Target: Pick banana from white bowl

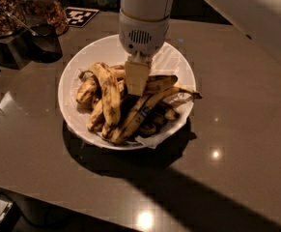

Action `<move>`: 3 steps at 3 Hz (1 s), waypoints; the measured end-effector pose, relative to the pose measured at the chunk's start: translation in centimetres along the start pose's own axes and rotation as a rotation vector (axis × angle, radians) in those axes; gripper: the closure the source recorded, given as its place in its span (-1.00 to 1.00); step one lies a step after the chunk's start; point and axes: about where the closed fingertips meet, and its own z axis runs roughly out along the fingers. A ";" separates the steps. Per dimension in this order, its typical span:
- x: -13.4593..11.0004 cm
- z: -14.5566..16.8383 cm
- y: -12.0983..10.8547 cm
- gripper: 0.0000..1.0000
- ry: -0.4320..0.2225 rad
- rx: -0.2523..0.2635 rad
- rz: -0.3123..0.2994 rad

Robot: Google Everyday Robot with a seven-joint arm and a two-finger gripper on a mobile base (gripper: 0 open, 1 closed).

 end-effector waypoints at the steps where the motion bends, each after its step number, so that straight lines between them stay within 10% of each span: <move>1: 0.0 0.0 0.0 1.00 0.000 0.000 0.000; 3: 0.2 -2.5 0.5 1.00 -0.169 0.049 -0.066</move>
Offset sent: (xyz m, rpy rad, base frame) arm -0.0114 -0.0062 0.0196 0.1420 -0.0442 0.0787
